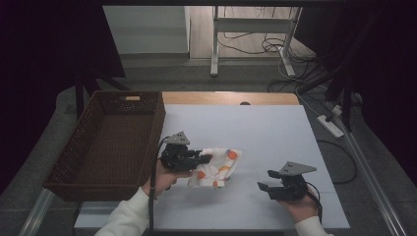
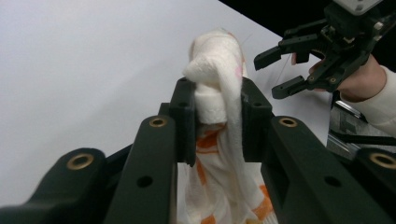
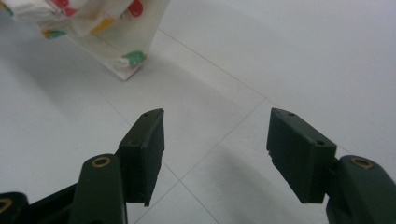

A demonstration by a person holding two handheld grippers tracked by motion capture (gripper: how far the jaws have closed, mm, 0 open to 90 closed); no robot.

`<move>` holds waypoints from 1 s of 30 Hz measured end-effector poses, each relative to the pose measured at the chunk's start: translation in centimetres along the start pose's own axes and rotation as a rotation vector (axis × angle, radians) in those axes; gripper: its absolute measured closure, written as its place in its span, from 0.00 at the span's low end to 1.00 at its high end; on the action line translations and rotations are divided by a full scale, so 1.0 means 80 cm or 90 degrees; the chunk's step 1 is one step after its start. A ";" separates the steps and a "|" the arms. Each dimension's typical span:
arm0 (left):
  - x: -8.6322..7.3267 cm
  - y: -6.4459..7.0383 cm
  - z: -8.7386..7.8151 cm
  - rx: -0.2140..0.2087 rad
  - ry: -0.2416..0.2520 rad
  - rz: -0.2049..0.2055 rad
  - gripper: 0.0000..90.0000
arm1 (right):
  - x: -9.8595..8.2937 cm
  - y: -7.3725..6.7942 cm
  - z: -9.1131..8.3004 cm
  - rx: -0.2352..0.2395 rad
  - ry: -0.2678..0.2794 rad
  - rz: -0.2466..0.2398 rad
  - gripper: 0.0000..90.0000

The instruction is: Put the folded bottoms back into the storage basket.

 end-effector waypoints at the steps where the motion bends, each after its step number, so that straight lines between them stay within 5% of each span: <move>1: 0.001 0.000 -0.002 0.001 0.002 0.001 0.80 | 0.000 0.000 0.000 -0.001 0.001 0.000 0.41; 30: 0.018 0.000 -0.057 0.015 0.067 0.015 0.80 | 0.000 0.000 0.001 -0.006 -0.001 0.000 0.39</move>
Point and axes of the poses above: each handheld gripper's, and its own axes: z roughly forward along the jaws, x roughly out of its top, y roughly to its right, the point moved 1 cm from there along z, roughly forward along the jaws, and after that the axes turned 5 degrees about -z, right-handed, at the moved point
